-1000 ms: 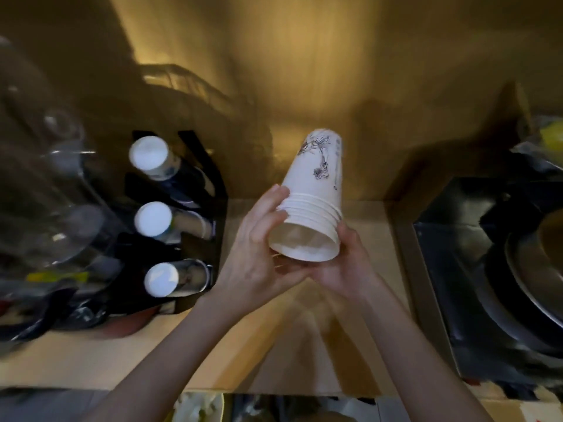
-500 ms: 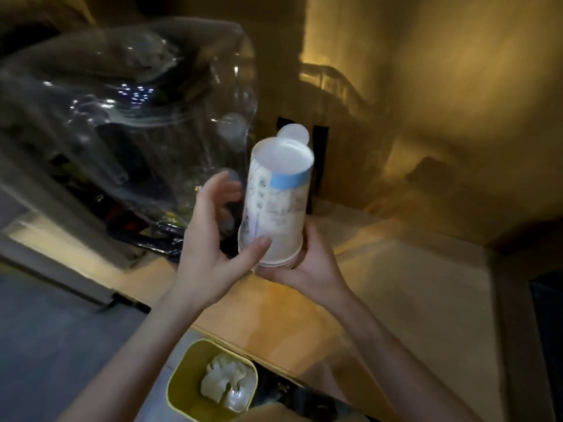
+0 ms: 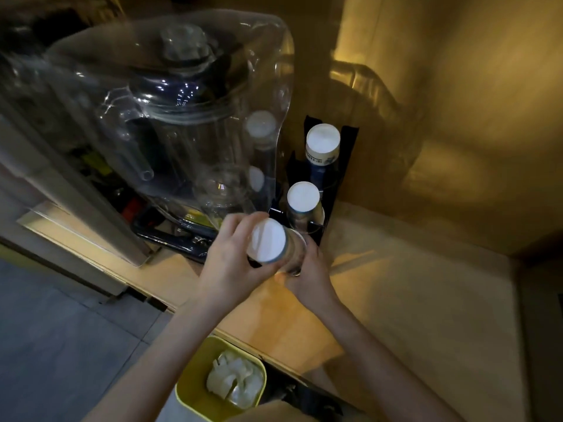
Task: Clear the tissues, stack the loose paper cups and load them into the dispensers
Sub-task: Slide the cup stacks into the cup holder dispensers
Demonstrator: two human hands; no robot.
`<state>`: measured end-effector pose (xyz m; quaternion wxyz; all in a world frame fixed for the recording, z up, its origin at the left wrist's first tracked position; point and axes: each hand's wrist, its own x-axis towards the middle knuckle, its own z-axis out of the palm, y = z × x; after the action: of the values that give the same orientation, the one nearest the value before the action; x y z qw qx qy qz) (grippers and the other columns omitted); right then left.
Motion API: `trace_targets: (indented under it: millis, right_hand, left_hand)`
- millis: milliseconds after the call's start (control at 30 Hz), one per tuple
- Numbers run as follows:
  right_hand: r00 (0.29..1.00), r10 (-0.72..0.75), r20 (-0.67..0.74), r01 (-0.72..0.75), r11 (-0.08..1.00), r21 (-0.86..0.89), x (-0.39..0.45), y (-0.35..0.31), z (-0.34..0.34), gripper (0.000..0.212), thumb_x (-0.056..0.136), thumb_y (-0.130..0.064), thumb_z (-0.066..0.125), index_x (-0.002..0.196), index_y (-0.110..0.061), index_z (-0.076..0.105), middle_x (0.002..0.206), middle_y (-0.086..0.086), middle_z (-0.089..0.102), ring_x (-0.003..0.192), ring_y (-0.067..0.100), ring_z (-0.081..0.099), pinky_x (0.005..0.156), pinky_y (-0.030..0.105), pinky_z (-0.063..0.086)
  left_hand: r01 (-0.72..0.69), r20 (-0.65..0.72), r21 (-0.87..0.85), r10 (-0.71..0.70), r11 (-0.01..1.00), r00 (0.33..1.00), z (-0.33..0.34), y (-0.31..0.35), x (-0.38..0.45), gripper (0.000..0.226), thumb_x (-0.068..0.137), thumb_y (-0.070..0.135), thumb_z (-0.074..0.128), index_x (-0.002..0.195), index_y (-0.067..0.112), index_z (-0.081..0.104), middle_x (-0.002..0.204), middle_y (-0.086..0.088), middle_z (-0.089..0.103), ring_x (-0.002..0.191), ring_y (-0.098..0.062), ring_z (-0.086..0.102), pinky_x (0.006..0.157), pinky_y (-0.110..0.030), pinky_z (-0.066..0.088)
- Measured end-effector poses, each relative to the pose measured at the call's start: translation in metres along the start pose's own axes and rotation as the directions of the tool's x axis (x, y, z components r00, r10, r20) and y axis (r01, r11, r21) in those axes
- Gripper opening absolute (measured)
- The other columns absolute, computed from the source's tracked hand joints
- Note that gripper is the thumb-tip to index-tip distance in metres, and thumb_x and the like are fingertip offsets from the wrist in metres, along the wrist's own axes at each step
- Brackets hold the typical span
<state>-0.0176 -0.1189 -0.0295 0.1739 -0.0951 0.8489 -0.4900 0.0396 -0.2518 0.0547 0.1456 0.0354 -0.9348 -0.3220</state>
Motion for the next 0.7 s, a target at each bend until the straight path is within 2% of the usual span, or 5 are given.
trace_targets:
  millis: [133, 200, 367, 533, 700]
  right_hand:
    - [0.995, 0.084, 0.058, -0.09, 0.99, 0.111, 0.008, 0.01, 0.002, 0.09, 0.059, -0.036, 0.068, 0.14, -0.024, 0.028, 0.132, 0.006, 0.047, 0.119, 0.02, 0.051, 0.094, 0.04, 0.052]
    - [0.994, 0.083, 0.065, -0.093, 0.981, 0.172, 0.008, 0.008, 0.001, 0.08, 0.067, -0.03, 0.072, 0.137, -0.024, 0.034, 0.127, 0.001, 0.052, 0.115, 0.016, 0.053, 0.091, 0.033, 0.052]
    - [0.997, 0.074, 0.014, -0.076, 0.972, 0.223, 0.006, 0.005, -0.004, 0.05, 0.081, -0.006, 0.064, 0.126, -0.012, 0.046, 0.098, -0.003, 0.061, 0.082, 0.009, 0.06, 0.052, 0.009, 0.047]
    - [0.985, 0.071, -0.156, -0.06, 0.995, 0.074, 0.006, 0.004, -0.001, 0.034, 0.083, -0.009, 0.06, 0.116, -0.011, 0.053, 0.11, 0.01, 0.061, 0.091, 0.015, 0.06, 0.055, 0.003, 0.044]
    - [0.975, -0.037, -0.22, 0.03, 0.999, -0.031, 0.005, -0.003, -0.02, 0.022, 0.09, -0.004, 0.045, 0.1, -0.003, 0.065, 0.08, 0.004, 0.062, 0.068, 0.012, 0.054, 0.053, 0.005, 0.039]
  left_hand:
    - [0.027, 0.029, -0.011, -0.026, 1.0, 0.999, 0.022, -0.007, 0.003, 0.067, 0.064, 0.021, 0.08, 0.124, 0.013, 0.05, 0.118, -0.009, 0.05, 0.11, -0.023, 0.051, 0.084, -0.019, 0.037]
    - [0.052, 0.035, -0.006, -0.051, 0.999, 0.998, 0.031, -0.01, 0.008, 0.067, 0.064, 0.017, 0.079, 0.124, 0.011, 0.049, 0.119, -0.011, 0.049, 0.111, -0.026, 0.052, 0.084, -0.031, 0.043]
    - [0.12, 0.078, 0.018, -0.121, 0.993, 0.99, 0.051, -0.011, 0.018, 0.064, 0.07, 0.019, 0.075, 0.125, 0.008, 0.046, 0.123, -0.015, 0.047, 0.111, -0.033, 0.052, 0.085, -0.043, 0.047]
    - [0.172, 0.121, 0.1, -0.184, 0.98, 0.975, 0.066, -0.012, 0.027, 0.058, 0.077, 0.026, 0.069, 0.126, 0.008, 0.043, 0.124, -0.016, 0.046, 0.104, -0.039, 0.055, 0.077, -0.042, 0.046]
    - [0.139, 0.219, 0.225, -0.189, 0.964, 0.957, 0.081, -0.01, 0.032, 0.053, 0.078, 0.026, 0.069, 0.118, 0.007, 0.04, 0.118, -0.016, 0.047, 0.1, -0.04, 0.057, 0.074, -0.042, 0.046]
